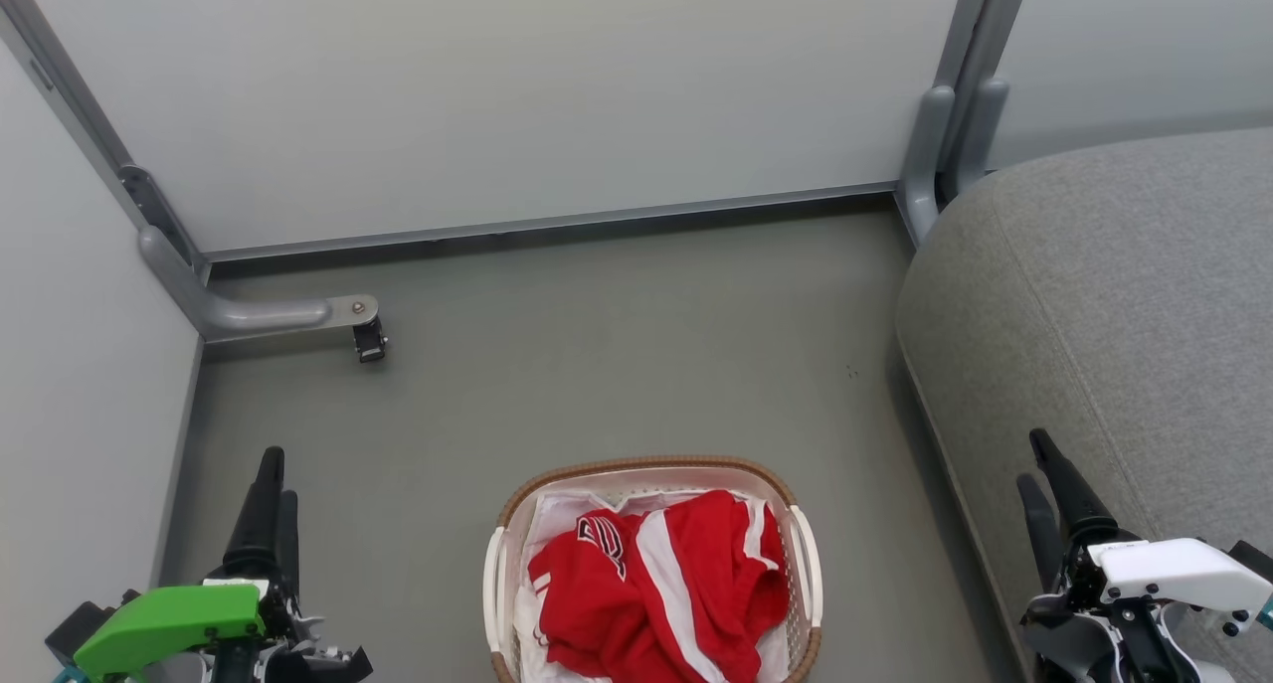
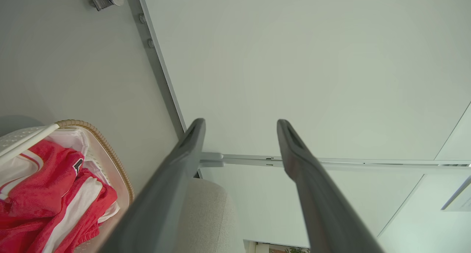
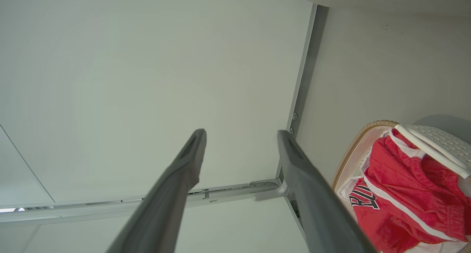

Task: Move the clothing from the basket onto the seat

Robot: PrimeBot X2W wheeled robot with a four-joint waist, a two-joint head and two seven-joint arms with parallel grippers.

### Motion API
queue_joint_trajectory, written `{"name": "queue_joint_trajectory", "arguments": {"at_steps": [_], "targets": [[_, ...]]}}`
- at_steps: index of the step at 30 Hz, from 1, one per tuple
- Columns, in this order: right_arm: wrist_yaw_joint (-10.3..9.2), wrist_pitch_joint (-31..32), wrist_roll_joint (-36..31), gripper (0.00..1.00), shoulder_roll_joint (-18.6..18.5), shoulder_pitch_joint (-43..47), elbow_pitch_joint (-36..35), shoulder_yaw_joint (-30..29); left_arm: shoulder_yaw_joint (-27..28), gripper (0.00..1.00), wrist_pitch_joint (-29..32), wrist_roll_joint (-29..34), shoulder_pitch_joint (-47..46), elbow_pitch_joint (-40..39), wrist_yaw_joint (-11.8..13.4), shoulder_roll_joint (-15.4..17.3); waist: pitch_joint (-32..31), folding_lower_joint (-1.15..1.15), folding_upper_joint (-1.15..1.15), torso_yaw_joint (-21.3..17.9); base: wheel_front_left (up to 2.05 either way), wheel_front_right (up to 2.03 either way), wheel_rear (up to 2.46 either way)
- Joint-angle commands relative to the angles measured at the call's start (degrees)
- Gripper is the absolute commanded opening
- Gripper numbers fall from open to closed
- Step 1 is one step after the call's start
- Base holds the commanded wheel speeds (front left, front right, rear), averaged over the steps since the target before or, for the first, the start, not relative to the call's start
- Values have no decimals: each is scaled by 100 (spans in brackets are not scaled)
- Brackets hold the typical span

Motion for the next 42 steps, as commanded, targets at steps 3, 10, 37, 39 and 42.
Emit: {"name": "queue_joint_trajectory", "arguments": {"at_steps": [3, 10, 37, 39, 42], "targets": [[1, -155, -280, 100, -135, -110, -83, 130, -7, 100, -126, 411, -82, -111, -5, 58, 3, 0, 0, 7, 0, 0, 0], [1, -345, -1134, 100, -210, -115, -131, 222, 28, 100, -313, 1335, -20, -154, -7, 60, 15, 0, 0, 16, 0, 0, 0], [1, -931, -3782, 100, -303, -20, -193, 711, -174, 100, -900, 4373, 287, -300, 122, 125, 21, 0, 0, 62, 0, 0, 0], [2, -970, -3937, 100, -313, -10, -181, 743, -208, 100, -936, 4537, 298, -283, 132, 142, 15, 0, 0, 68, 0, 0, 0], [2, -1028, -4166, 100, -321, 14, -170, 798, -278, 100, -993, 4805, 326, -266, 165, 170, 9, 0, 0, 76, 0, 0, 0]]}}
